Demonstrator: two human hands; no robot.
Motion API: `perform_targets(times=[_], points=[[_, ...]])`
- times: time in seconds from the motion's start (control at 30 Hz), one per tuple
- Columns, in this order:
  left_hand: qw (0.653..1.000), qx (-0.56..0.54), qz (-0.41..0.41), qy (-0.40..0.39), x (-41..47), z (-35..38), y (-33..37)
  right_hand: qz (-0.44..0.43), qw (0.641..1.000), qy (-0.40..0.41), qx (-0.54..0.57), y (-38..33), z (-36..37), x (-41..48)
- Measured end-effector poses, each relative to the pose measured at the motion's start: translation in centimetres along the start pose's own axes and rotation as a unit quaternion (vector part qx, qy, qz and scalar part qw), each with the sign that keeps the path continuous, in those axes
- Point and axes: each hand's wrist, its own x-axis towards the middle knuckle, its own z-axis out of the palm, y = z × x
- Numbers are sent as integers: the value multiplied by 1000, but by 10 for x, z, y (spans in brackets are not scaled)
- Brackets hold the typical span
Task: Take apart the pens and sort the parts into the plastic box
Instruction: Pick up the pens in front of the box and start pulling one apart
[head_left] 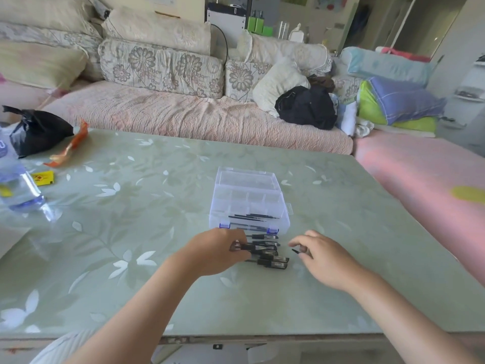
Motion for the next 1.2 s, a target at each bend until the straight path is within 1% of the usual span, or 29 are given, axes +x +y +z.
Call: perform_targets(times=[0.1,0.2,0.27,0.37,0.43,0.5,0.57,0.67,0.83,0.93,1.03,1.2], points=[[1000,6,6,23,6,2,4,18,999,21,15,16,3,5],[999,13,4,50,7,4,5,14,998,6,57,17,7,16],[998,17,2,64,6,6,3,6,999,-7,49,13,5,23],[997,16,10,72,5,5,1,-5,1000,-9,-4,5,-1,27],[997,18,16,74,5,3,1,-22,999,21,-19,-2,-4,27],[997,21,21,76,5,2,1,-52,997,62,8,-14,-8,27],[996,20,26,81,5,2,2,-85,993,77,32,-27,-11,27],[995,6,36,90,4,1,4,-124,990,49,46,-46,-10,30],[993,10,39,111,-3,-2,2,-173,984,-7,-32,-61,-7,40],[991,12,39,126,-7,-6,-2,-189,979,-4,-69,-66,-4,42],[992,13,43,116,-8,-9,-2,-188,979,19,-73,-70,-3,42],[996,39,36,70,-2,-9,-2,-190,978,48,-72,-71,-4,39]])
